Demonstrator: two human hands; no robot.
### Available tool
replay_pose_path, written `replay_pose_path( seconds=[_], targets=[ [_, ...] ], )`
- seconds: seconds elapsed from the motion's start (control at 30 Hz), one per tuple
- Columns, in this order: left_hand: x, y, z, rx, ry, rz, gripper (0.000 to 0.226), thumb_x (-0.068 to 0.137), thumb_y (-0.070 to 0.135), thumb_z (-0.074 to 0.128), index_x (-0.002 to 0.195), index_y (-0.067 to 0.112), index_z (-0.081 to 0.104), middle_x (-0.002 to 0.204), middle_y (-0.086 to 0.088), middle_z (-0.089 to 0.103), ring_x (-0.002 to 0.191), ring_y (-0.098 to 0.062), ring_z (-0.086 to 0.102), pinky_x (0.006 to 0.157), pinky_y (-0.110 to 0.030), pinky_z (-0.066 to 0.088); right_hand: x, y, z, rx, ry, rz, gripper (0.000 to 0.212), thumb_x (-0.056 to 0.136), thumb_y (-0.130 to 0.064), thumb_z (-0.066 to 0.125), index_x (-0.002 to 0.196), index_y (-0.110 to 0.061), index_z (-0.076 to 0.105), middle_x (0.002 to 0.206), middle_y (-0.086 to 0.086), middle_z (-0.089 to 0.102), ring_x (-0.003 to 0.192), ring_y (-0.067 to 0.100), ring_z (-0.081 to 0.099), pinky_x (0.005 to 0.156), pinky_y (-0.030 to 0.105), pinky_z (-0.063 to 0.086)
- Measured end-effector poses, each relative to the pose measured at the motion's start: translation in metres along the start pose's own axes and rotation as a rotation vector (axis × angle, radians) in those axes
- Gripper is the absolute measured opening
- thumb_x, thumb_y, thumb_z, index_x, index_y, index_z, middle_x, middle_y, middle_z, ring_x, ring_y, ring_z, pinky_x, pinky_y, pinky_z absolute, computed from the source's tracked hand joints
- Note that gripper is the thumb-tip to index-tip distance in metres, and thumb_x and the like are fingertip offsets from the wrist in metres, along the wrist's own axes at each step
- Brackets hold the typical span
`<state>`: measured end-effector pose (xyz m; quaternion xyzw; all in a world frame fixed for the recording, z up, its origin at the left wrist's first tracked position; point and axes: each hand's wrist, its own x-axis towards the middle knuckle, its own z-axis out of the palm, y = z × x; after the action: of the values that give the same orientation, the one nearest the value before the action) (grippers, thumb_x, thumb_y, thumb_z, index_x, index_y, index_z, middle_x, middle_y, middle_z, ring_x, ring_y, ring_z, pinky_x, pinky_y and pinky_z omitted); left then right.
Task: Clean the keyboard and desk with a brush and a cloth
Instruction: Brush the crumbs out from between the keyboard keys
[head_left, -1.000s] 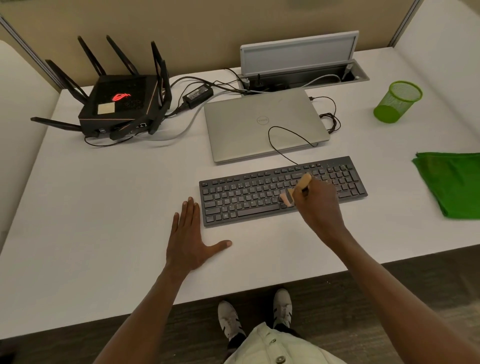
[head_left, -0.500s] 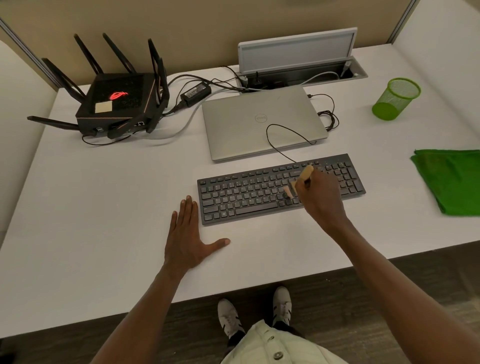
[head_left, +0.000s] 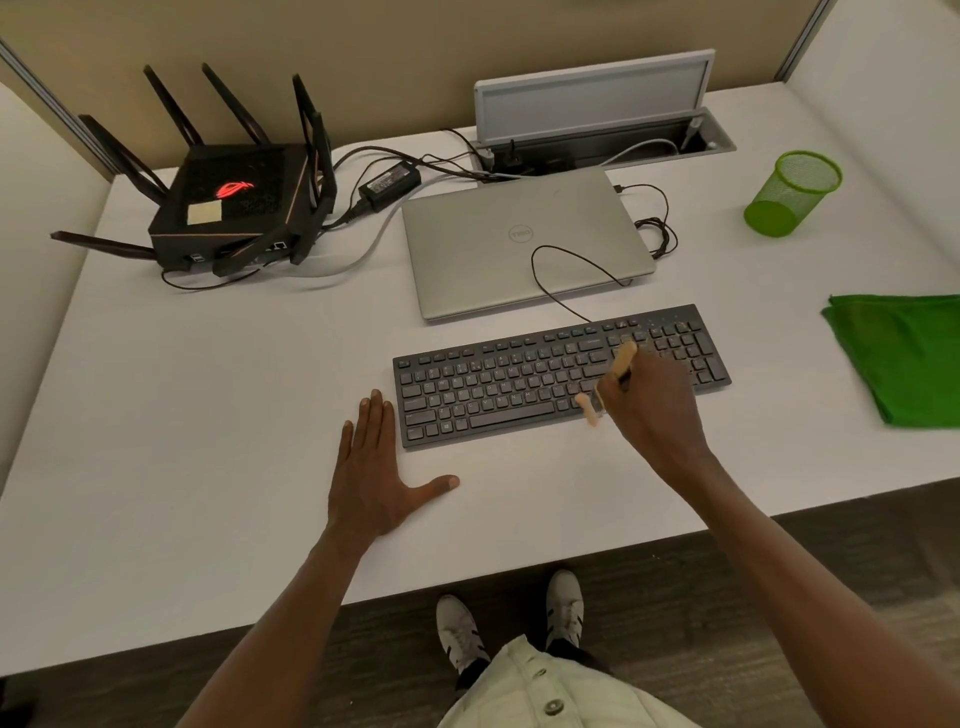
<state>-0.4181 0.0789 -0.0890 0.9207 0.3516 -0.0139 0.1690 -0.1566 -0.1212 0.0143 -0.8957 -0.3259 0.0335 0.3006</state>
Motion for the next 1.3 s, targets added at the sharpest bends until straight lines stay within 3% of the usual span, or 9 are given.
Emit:
replay_pose_path(
  seconds=[0.1, 0.17, 0.43, 0.5, 0.73, 0.9, 1.03, 1.17, 1.3],
  targets=[
    [0.0, 0.0, 0.0, 0.008, -0.004, 0.003, 0.143, 0.063, 0.107, 0.029, 0.163, 0.01, -0.006, 0.169, -0.003, -0.02, 0.155, -0.014, -0.02, 0.128, -0.04, -0.005, 0.004, -0.004, -0.004, 0.036, 0.07, -0.007, 0.043, 0.099, -0.014, 0.045, 0.056, -0.011, 0.044, 0.045, 0.004, 0.048, 0.037, 0.012, 0.04, 0.039, 0.026, 0.032],
    [0.0, 0.0, 0.0, 0.011, -0.003, 0.003, 0.143, 0.063, 0.107, 0.028, 0.163, 0.01, -0.005, 0.169, -0.003, -0.02, 0.155, -0.014, -0.02, 0.128, -0.041, -0.004, 0.011, -0.01, -0.004, 0.081, 0.095, -0.011, 0.042, 0.098, -0.016, 0.045, 0.057, -0.014, 0.04, 0.045, 0.0, 0.045, 0.038, 0.008, 0.036, 0.04, 0.019, 0.028],
    [0.0, 0.001, -0.001, -0.009, -0.001, 0.004, 0.143, 0.064, 0.107, 0.03, 0.163, 0.01, -0.004, 0.17, -0.003, -0.018, 0.156, -0.014, -0.018, 0.128, -0.041, -0.002, -0.015, 0.005, 0.001, 0.073, 0.023, -0.047, 0.037, 0.098, -0.014, 0.05, 0.061, -0.014, 0.046, 0.047, -0.005, 0.046, 0.04, 0.01, 0.045, 0.043, 0.014, 0.03],
    [0.0, 0.0, -0.001, -0.005, -0.005, 0.002, 0.143, 0.064, 0.107, 0.029, 0.163, 0.01, -0.005, 0.17, -0.002, -0.019, 0.156, -0.013, -0.019, 0.128, -0.041, -0.003, -0.022, 0.007, -0.003, 0.033, 0.029, -0.039, 0.037, 0.097, -0.013, 0.052, 0.061, -0.016, 0.045, 0.047, -0.007, 0.045, 0.04, 0.009, 0.043, 0.045, 0.02, 0.031],
    [-0.001, 0.0, 0.0, 0.001, 0.005, 0.008, 0.142, 0.065, 0.106, 0.031, 0.163, 0.01, -0.004, 0.17, -0.003, -0.017, 0.157, -0.016, -0.016, 0.128, -0.042, -0.001, 0.003, 0.002, -0.012, 0.157, 0.105, -0.025, 0.032, 0.1, -0.014, 0.05, 0.068, -0.012, 0.051, 0.052, -0.008, 0.047, 0.046, 0.007, 0.047, 0.045, 0.012, 0.033],
    [-0.001, 0.001, 0.0, 0.008, 0.0, 0.008, 0.141, 0.066, 0.105, 0.032, 0.163, 0.01, -0.005, 0.169, -0.003, -0.018, 0.156, -0.015, -0.017, 0.128, -0.041, -0.002, 0.013, 0.002, -0.001, 0.121, 0.001, -0.104, 0.024, 0.099, -0.012, 0.052, 0.076, -0.009, 0.06, 0.057, -0.007, 0.054, 0.046, 0.001, 0.048, 0.046, 0.01, 0.035],
    [0.0, 0.001, 0.0, 0.004, -0.005, 0.0, 0.141, 0.065, 0.106, 0.031, 0.163, 0.011, -0.006, 0.169, -0.003, -0.019, 0.156, -0.015, -0.018, 0.128, -0.04, -0.004, 0.013, 0.02, -0.013, 0.017, -0.096, -0.183, 0.017, 0.094, -0.003, 0.055, 0.079, -0.005, 0.064, 0.062, -0.004, 0.056, 0.052, 0.008, 0.052, 0.048, 0.012, 0.03],
    [0.0, 0.0, 0.001, 0.008, -0.004, 0.0, 0.141, 0.065, 0.106, 0.031, 0.163, 0.011, -0.006, 0.169, -0.002, -0.02, 0.156, -0.014, -0.019, 0.128, -0.041, -0.003, 0.021, 0.032, -0.025, 0.05, -0.081, -0.242, 0.016, 0.093, 0.0, 0.055, 0.084, -0.004, 0.067, 0.073, 0.006, 0.068, 0.065, 0.017, 0.063, 0.059, 0.031, 0.051],
    [0.0, 0.0, 0.001, 0.0, 0.001, 0.001, 0.142, 0.065, 0.106, 0.033, 0.163, 0.011, -0.005, 0.169, -0.002, -0.019, 0.156, -0.014, -0.018, 0.128, -0.04, -0.003, 0.021, 0.016, -0.019, 0.109, -0.21, -0.408, 0.014, 0.092, 0.001, 0.059, 0.087, -0.007, 0.068, 0.077, -0.003, 0.067, 0.066, 0.005, 0.059, 0.06, 0.015, 0.047]
  ],
)
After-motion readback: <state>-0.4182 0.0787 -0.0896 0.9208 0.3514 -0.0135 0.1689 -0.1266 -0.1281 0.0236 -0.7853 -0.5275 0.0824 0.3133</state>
